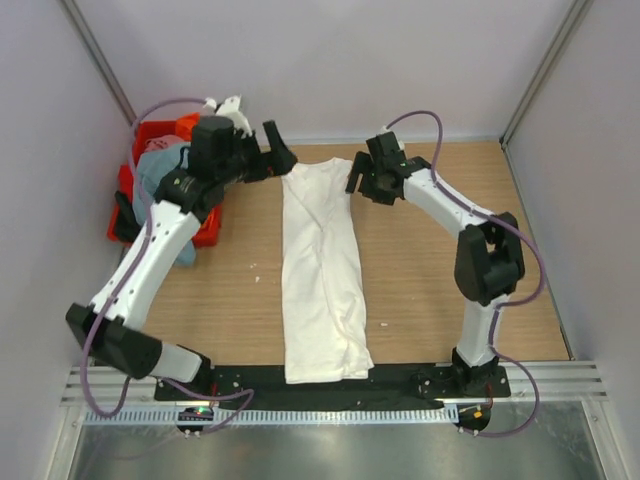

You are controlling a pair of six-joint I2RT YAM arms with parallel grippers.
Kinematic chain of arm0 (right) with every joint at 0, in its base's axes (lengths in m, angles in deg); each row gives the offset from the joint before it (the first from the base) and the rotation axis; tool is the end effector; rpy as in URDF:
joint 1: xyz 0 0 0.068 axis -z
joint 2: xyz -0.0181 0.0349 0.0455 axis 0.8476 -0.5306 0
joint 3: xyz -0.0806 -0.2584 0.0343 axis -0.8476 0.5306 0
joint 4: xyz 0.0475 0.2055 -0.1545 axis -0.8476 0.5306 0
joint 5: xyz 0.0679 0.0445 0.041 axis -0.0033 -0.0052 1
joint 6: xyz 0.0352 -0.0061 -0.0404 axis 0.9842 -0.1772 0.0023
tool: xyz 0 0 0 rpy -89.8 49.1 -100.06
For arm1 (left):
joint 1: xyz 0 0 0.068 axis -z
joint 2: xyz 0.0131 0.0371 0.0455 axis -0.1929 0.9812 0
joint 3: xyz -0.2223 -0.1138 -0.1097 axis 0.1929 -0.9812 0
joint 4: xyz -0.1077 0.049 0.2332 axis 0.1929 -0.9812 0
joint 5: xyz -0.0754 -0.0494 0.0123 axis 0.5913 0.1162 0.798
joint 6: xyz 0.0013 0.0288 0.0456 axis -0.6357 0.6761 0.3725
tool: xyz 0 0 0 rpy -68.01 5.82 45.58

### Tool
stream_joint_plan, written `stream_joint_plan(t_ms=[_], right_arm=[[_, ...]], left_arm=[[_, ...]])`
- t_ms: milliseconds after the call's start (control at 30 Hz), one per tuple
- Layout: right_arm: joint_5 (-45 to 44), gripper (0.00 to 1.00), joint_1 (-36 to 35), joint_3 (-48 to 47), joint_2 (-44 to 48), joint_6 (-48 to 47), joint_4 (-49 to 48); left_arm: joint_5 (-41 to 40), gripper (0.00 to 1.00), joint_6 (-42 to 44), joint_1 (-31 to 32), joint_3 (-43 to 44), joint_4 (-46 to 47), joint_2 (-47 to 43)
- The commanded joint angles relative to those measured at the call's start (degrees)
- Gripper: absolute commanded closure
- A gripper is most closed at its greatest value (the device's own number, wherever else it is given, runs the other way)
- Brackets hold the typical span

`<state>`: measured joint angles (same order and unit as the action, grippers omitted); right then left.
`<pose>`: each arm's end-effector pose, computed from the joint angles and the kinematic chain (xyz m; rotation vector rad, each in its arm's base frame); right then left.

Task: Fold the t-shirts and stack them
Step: Fold the tshirt

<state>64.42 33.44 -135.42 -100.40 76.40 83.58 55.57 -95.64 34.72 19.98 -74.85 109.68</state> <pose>0.3886 0.1745 0.2711 0.2578 2.4356 0.3958 0.3035 -0.1351 0.4336 -0.0686 2.0081 -0.6748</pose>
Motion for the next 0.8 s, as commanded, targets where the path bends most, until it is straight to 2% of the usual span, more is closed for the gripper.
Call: stream_joint_plan(t_ms=[0, 33, 133, 300, 367, 400, 500, 700, 767], right_arm=[[4.96, 0.20, -0.54, -8.68, -6.90, -6.08, -1.36], [4.98, 0.21, -0.45, -10.17, -9.19, -6.00, -1.19], [5.94, 0.23, -0.27, -15.79, -16.06, -5.65, -0.83], [5.77, 0.31, -0.27, -26.16, -26.68, -4.24, 1.09], [4.02, 0.35, -0.19, -30.12, -29.07, -3.72, 2.50], [0.88, 0.44, -0.18, -30.83, -29.78, -3.10, 3.20], [-2.74, 0.62, 0.17, -31.72, -31.80, -1.78, 2.60], [-11.80, 0.64, 0.96, -37.07, -36.98, 1.21, 4.09], [-14.62, 0.64, 1.04, -42.24, -40.31, 2.08, 5.84]], left_arm=[[-1.46, 0.01, -0.96, 1.54, -15.74, -5.56, -6.25], [-1.38, 0.02, -0.70, 3.02, -20.82, -5.99, -8.37], [-2.78, 0.02, -1.48, 6.01, -29.01, -7.57, -15.85], [-3.40, 0.05, -3.51, 7.60, -37.55, -9.86, -24.38], [-3.31, 0.05, -3.95, 7.69, -38.79, -11.53, -26.57], [-3.31, 0.06, -4.04, 7.78, -39.41, -12.23, -27.20], [-5.41, 0.06, -4.30, 7.96, -39.85, -14.16, -29.48], [-6.21, 0.06, -4.48, 8.05, -40.12, -17.33, -31.42], [-6.39, 0.07, -4.91, 8.13, -40.64, -17.68, -31.95]])
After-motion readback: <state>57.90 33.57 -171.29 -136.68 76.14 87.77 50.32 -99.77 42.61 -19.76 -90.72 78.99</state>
